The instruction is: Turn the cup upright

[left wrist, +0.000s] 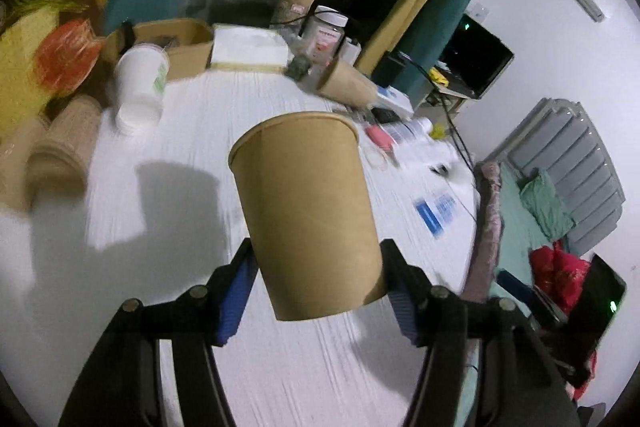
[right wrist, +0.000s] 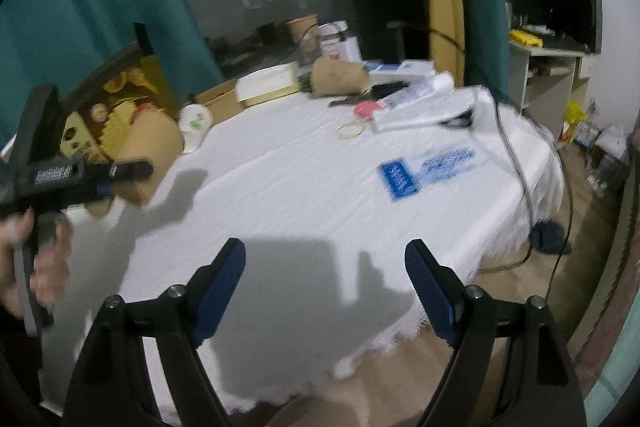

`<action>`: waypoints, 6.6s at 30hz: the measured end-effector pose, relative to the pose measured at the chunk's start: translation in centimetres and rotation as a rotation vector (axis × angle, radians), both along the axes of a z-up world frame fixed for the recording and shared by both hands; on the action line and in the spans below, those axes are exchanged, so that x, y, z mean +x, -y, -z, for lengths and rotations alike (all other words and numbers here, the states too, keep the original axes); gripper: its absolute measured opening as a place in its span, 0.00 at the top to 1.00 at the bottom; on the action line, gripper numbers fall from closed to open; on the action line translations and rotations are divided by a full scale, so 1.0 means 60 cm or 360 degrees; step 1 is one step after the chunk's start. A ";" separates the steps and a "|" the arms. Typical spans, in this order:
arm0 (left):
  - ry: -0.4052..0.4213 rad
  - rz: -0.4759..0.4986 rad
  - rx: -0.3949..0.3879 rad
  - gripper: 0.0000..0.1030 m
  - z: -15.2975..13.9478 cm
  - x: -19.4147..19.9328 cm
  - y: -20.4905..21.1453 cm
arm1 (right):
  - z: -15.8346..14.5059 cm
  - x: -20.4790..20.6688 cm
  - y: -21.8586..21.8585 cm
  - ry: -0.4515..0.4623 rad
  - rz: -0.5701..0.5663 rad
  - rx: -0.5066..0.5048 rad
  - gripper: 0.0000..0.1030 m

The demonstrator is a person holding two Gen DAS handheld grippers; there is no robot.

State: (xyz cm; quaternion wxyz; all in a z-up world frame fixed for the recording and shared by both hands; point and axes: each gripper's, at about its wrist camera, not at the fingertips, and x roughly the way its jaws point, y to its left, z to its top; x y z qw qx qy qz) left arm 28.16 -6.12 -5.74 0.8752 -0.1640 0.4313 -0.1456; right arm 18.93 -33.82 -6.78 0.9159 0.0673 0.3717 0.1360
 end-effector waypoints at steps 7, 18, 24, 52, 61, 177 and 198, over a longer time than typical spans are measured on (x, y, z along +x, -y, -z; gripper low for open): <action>-0.0093 -0.0066 -0.0237 0.40 0.044 -0.186 -0.016 | 0.034 -0.074 -0.038 -0.0117 -0.0046 0.0078 0.22; -0.0309 -0.0109 -0.0298 0.40 0.126 -0.231 -0.046 | 0.052 -0.100 -0.090 -0.0187 -0.0132 -0.0002 0.22; -0.0281 -0.0142 -0.0182 0.18 0.112 -0.233 -0.033 | 0.043 -0.092 -0.107 -0.0185 -0.0162 -0.0050 0.22; 0.0163 -0.0642 0.0120 0.18 0.016 -0.364 -0.246 | 0.041 0.019 -0.348 -0.0552 -0.0635 -0.0074 0.22; 0.0161 -0.0679 0.0112 0.18 0.027 -0.382 -0.278 | 0.074 0.036 -0.389 -0.0741 -0.0748 -0.0069 0.22; 0.0808 -0.0394 0.0659 0.07 -0.126 -0.544 -0.034 | -0.165 -0.351 -0.113 0.0494 0.0024 -0.0223 0.30; 0.1075 -0.0527 0.0638 0.00 -0.179 -0.608 -0.085 | -0.250 -0.412 -0.177 0.0688 -0.0050 -0.0225 0.21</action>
